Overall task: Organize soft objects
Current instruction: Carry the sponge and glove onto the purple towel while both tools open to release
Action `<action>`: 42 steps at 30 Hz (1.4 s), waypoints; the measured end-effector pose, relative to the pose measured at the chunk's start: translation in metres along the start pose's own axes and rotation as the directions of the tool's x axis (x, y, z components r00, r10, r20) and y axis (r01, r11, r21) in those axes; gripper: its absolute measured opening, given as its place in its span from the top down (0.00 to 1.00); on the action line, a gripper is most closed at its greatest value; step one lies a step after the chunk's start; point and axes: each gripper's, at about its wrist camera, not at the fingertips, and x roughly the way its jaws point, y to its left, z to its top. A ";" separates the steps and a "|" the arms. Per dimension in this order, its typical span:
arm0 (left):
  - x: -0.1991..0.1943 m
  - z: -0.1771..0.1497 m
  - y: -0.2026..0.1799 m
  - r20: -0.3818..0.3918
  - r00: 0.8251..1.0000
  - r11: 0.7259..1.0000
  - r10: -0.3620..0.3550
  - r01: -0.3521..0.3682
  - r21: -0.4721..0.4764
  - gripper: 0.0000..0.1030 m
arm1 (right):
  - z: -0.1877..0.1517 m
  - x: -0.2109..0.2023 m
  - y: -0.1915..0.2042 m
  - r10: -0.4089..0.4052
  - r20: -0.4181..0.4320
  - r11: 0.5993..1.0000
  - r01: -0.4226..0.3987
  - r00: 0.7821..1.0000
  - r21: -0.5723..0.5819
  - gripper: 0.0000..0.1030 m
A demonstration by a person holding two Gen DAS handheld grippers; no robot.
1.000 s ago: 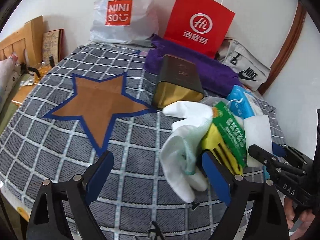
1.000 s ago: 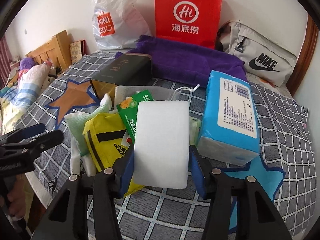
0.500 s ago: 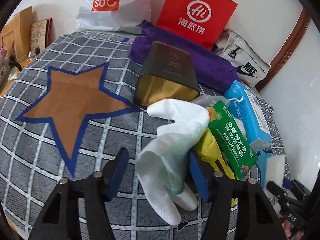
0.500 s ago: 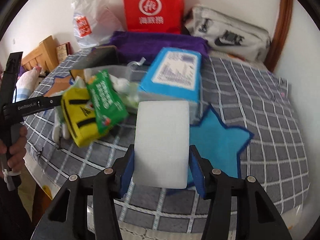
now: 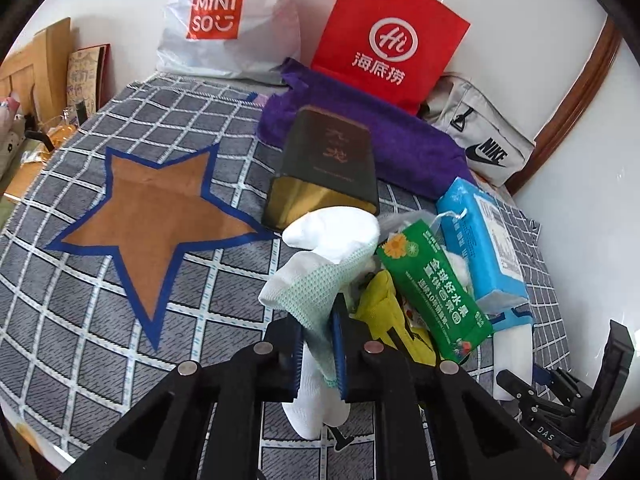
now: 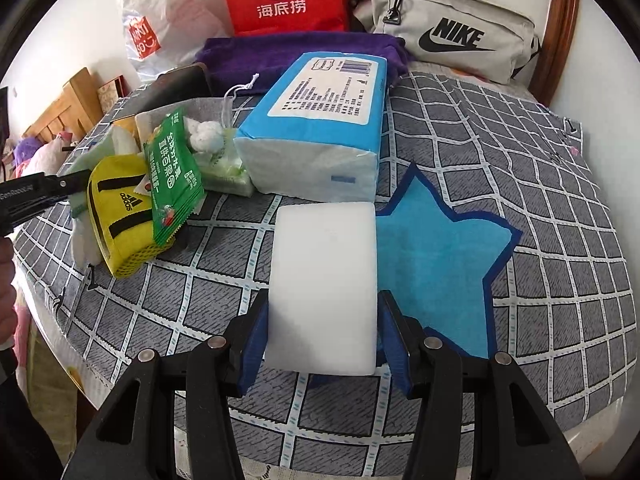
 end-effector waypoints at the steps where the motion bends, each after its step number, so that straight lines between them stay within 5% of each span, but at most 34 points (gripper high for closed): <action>1: -0.003 0.001 0.000 0.006 1.000 1.000 0.004 -0.004 0.000 0.88 | 0.001 -0.001 0.000 -0.003 0.003 1.000 0.003 1.000 -0.002 0.50; 20: -0.084 0.023 -0.008 0.121 0.992 1.000 0.028 -0.029 0.004 0.88 | 0.031 -0.063 -0.006 0.004 0.125 1.000 -0.007 0.992 0.025 0.50; 42: -0.058 0.102 -0.039 0.133 0.991 0.998 0.015 -0.022 0.053 0.88 | 0.136 -0.059 -0.015 0.045 0.184 0.998 -0.052 0.982 0.035 0.50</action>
